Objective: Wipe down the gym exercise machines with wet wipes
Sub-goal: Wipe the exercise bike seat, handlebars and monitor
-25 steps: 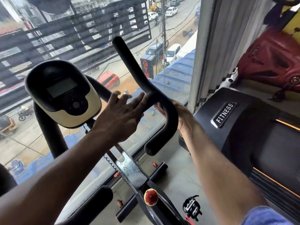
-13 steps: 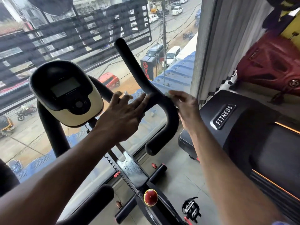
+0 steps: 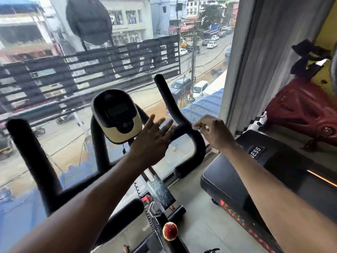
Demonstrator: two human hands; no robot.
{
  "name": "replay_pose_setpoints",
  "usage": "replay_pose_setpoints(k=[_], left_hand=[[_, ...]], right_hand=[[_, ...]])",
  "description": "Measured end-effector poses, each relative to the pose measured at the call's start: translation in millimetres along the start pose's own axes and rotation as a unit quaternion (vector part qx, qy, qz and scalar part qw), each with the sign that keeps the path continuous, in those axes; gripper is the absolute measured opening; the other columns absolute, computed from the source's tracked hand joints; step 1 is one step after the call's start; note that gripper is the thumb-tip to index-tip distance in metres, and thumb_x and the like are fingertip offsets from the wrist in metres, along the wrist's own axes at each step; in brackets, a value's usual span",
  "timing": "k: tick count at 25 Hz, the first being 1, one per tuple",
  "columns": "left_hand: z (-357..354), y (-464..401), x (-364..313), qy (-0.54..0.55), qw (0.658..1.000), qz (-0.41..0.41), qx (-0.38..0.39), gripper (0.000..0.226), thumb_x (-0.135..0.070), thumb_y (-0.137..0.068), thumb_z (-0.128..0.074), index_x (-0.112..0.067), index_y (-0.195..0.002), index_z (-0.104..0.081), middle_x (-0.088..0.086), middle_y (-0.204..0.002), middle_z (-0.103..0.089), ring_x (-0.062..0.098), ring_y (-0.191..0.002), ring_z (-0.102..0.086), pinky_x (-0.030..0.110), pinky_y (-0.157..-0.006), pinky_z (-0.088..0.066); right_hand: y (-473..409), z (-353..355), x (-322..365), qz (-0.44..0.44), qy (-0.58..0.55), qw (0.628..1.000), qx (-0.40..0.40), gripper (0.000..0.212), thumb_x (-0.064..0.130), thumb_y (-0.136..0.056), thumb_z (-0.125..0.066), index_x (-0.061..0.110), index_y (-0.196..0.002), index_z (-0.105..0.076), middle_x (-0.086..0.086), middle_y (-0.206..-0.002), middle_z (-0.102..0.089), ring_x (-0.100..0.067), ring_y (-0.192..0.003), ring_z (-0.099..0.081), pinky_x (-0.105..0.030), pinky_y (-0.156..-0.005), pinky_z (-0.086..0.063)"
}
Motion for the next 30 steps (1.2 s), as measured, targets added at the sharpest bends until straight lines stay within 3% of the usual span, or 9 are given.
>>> replay_pose_setpoints(k=[3,6,10,13,18,23,30], left_hand=[[-3,20,2,-0.021,0.999,0.008,-0.024,0.060,-0.041,-0.107,-0.042,-0.007,-0.157,-0.041,0.011,-0.165,-0.038,0.037,-0.155,-0.029,0.060,-0.127,-0.013],[-4,18,0,-0.024,0.999,0.026,-0.027,0.059,-0.040,-0.109,-0.037,-0.005,-0.156,-0.042,0.012,-0.163,-0.041,0.037,-0.153,-0.031,0.060,-0.127,-0.014],[-3,18,-3,-0.003,0.999,0.037,-0.027,0.058,-0.039,-0.111,-0.028,-0.006,-0.157,-0.040,0.011,-0.163,-0.041,0.036,-0.155,-0.028,0.060,-0.128,-0.002],[0,19,-3,-0.016,0.997,0.057,-0.040,0.058,-0.040,-0.111,-0.026,-0.009,-0.159,-0.038,0.007,-0.165,-0.039,0.037,-0.157,-0.023,0.064,-0.125,0.009],[-3,20,-3,-0.019,0.997,0.058,-0.042,0.059,-0.035,-0.111,-0.018,-0.008,-0.162,-0.028,0.009,-0.169,-0.030,0.040,-0.158,-0.014,0.067,-0.120,0.019],[-3,19,-3,-0.035,0.995,0.078,-0.050,0.062,-0.040,-0.112,-0.012,-0.006,-0.163,-0.022,0.015,-0.171,-0.020,0.042,-0.159,-0.006,0.065,-0.121,0.021],[3,21,0,0.006,0.992,0.115,-0.046,0.063,-0.045,-0.111,-0.026,-0.006,-0.159,-0.035,0.019,-0.169,-0.023,0.040,-0.158,-0.015,0.060,-0.124,0.017]], right_hand=[[-5,10,18,0.052,0.032,0.998,-0.006,0.030,-0.015,-0.088,-0.056,0.006,-0.100,-0.074,-0.004,-0.098,-0.066,-0.019,-0.095,-0.065,-0.033,-0.089,-0.054],[-20,-7,29,0.062,0.051,0.996,0.032,0.031,-0.013,-0.091,-0.053,0.004,-0.108,-0.073,-0.003,-0.103,-0.060,-0.021,-0.097,-0.062,-0.024,-0.089,-0.048],[-23,-30,37,0.075,0.126,0.988,0.058,0.030,0.010,-0.095,-0.043,0.011,-0.103,-0.071,-0.003,-0.105,-0.059,-0.027,-0.098,-0.060,-0.043,-0.081,-0.056],[-24,-27,30,0.092,0.186,0.976,0.066,0.034,0.017,-0.093,-0.042,0.018,-0.107,-0.073,-0.001,-0.106,-0.062,-0.027,-0.098,-0.057,-0.044,-0.077,-0.058],[-42,-33,27,0.075,0.178,0.979,0.064,0.019,0.004,-0.092,-0.062,0.013,-0.101,-0.076,-0.004,-0.102,-0.064,-0.027,-0.094,-0.062,-0.047,-0.081,-0.057],[-78,-41,47,0.083,0.171,0.980,0.064,0.013,0.011,-0.093,-0.060,0.014,-0.097,-0.072,0.000,-0.099,-0.063,-0.024,-0.098,-0.058,-0.044,-0.078,-0.055],[-82,-42,31,0.110,0.122,0.983,0.083,0.021,-0.003,-0.087,-0.063,0.013,-0.096,-0.072,0.002,-0.097,-0.061,-0.022,-0.096,-0.058,-0.035,-0.078,-0.052]])
Point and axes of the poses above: each hand's wrist, its own y-axis away from the middle knuckle, its own z-axis out of the back of the hand, x = y × z, the point moved 4 cm from there along -y, towards the middle knuckle
